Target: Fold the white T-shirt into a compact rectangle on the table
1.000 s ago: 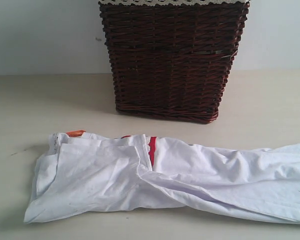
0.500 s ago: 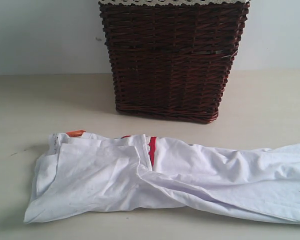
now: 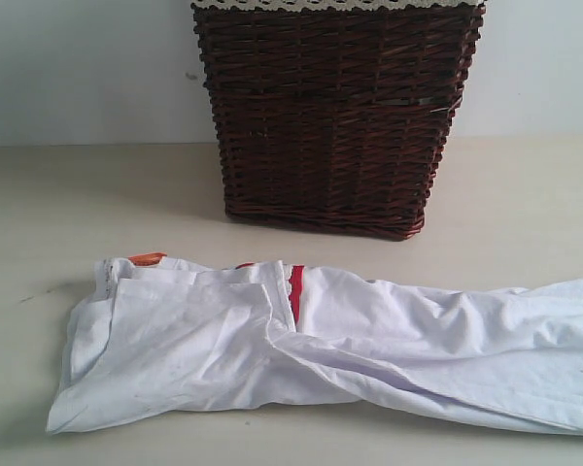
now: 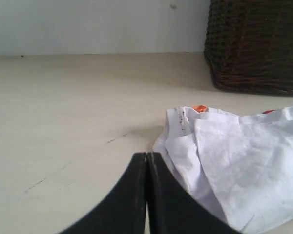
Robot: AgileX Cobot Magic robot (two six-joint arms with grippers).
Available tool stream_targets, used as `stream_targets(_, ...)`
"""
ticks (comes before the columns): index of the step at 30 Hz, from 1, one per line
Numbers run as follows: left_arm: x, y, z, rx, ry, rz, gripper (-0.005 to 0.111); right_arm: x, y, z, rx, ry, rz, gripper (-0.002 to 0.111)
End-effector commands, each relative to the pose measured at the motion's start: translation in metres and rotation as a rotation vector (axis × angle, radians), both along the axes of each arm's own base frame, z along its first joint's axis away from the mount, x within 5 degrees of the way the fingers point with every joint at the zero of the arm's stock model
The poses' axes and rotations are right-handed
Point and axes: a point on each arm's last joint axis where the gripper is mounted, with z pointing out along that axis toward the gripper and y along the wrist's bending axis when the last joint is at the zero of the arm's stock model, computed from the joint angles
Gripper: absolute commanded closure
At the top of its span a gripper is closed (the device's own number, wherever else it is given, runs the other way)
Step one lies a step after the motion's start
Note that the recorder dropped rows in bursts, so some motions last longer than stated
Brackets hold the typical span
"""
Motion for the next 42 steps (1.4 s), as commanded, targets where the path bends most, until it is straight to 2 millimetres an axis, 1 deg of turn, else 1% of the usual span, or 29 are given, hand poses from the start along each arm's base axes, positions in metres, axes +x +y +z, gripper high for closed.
stream_targets(1, 0.000, 0.001, 0.000, -0.001, -0.009, 0.008, 0.107, -0.003, 0.002, -0.014, 0.116, 0.162, 0.002, 0.060)
stream_targets(3, 0.000, 0.001, 0.000, -0.001, -0.009, 0.008, 0.107, -0.003, 0.004, -0.014, 0.282, 0.201, -0.012, 0.060)
stream_targets(5, 0.000, 0.001, 0.000, -0.001, -0.009, 0.008, 0.107, -0.003, 0.004, -0.014, 0.352, 0.217, -0.024, 0.060)
stream_targets(7, 0.000, 0.001, 0.000, -0.001, -0.009, 0.008, 0.107, -0.003, 0.002, -0.015, 0.299, 0.206, -0.032, 0.060)
stream_targets(10, 0.000, 0.001, 0.000, -0.001, -0.009, 0.008, 0.107, -0.002, -0.003, -0.014, 0.102, 0.162, -0.054, 0.060)
stream_targets(13, 0.000, 0.001, 0.000, -0.001, -0.009, 0.008, 0.107, -0.002, -0.004, -0.015, 0.073, 0.162, -0.057, 0.060)
stream_targets(16, 0.000, 0.001, 0.000, -0.001, -0.009, 0.008, 0.107, -0.003, -0.007, -0.018, -0.063, 0.181, -0.063, 0.060)
stream_targets(18, 0.000, 0.001, 0.000, -0.001, -0.009, 0.008, 0.107, -0.004, -0.009, -0.022, -0.101, 0.219, -0.080, 0.060)
stream_targets(38, 0.000, 0.001, 0.000, -0.001, -0.009, 0.008, 0.107, -0.003, -0.010, -0.021, -0.090, 0.211, -0.096, 0.060)
stream_targets(42, 0.000, 0.001, 0.000, -0.001, -0.009, 0.008, 0.107, -0.002, -0.006, -0.015, 0.025, 0.153, -0.075, 0.060)
